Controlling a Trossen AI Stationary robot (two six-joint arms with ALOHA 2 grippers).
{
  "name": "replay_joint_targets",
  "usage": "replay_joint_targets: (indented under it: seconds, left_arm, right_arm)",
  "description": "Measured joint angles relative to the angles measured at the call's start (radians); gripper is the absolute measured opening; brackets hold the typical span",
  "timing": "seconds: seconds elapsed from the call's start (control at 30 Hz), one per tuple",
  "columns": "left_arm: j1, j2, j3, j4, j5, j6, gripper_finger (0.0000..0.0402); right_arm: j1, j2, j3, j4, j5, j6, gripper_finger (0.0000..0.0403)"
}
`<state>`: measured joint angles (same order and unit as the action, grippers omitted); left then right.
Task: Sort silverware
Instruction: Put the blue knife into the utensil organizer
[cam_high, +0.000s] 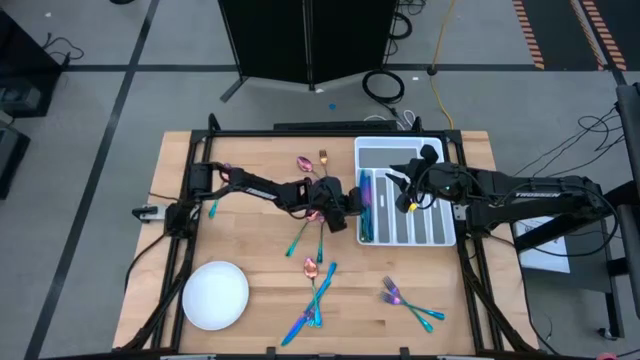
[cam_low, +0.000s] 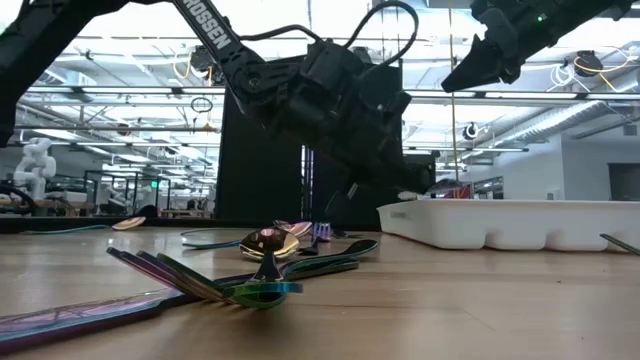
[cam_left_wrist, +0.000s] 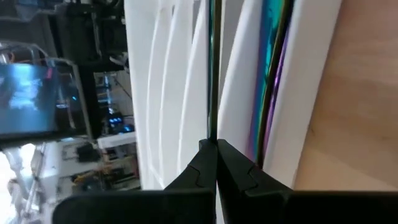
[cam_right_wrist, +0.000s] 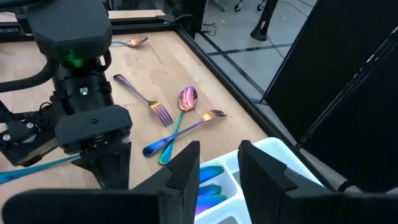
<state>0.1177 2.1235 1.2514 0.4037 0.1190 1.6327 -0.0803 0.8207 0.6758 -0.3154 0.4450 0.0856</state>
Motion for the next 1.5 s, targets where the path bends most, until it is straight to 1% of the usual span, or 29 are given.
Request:
replay_joint_targets:
  seconds: [0.1,0.23,0.47,0.6,0.83,0.93,1.03,1.13,1.17,1.23,1.3,1.37,1.5]
  left_arm:
    - [0.0,0.0,0.0,-0.001,0.004,-0.029,0.0]
    - [0.0,0.0,0.0,-0.004,0.003,-0.029,0.0002]
    - [0.003,0.0,0.0,-0.004,-0.008,-0.023,0.0036]
    - [0.007,0.0,0.0,-0.027,-0.02,-0.023,0.0049]
    - [0.005,0.0,0.0,-0.021,-0.064,0.015,0.0052]
    - [-0.007,-0.021,0.0,-0.019,-0.073,-0.016,0.0052]
    - [-0.028,-0.061,0.0,-0.001,-0.066,-0.145,0.0052]
    - [-0.049,-0.119,0.0,0.006,-0.077,-0.351,0.0052]
    - [-0.057,-0.141,0.0,0.004,-0.098,-0.424,0.0052]
    - [-0.064,-0.196,0.0,-0.028,-0.152,-0.536,0.0052]
    - [-0.066,-0.261,0.0,-0.096,-0.157,-0.619,0.0052]
    - [-0.059,-0.335,0.0,-0.191,-0.115,-0.71,0.0052]
    - [-0.035,-0.485,0.0,-0.428,0.013,-0.909,0.0052]
  right_arm:
    - [0.0,0.0,0.0,-0.001,0.0,0.0,0.0095]
    - [0.0,0.0,0.0,-0.001,-0.001,0.0,0.0095]
    - [0.0,0.0,0.0,-0.001,-0.001,0.0,0.0095]
    - [0.0,0.0,0.0,-0.001,-0.002,0.0,0.0095]
    - [0.0,0.0,0.0,-0.001,-0.001,0.0,0.0095]
    - [0.0,0.0,0.0,-0.004,-0.001,0.0,0.0095]
    - [0.0,0.0,0.0,-0.013,-0.002,0.0,0.0095]
    - [0.0,0.0,0.0,-0.026,-0.006,0.004,0.0095]
    - [0.0,0.0,0.0,-0.03,-0.006,0.005,0.0095]
    - [0.0,0.0,0.0,-0.037,-0.008,0.01,0.0095]
    - [0.002,0.001,0.0,-0.039,-0.025,0.022,0.0095]
    - [0.006,0.001,0.0,-0.038,-0.049,0.024,0.0095]
    - [0.016,0.001,0.0,-0.037,-0.089,0.043,0.0095]
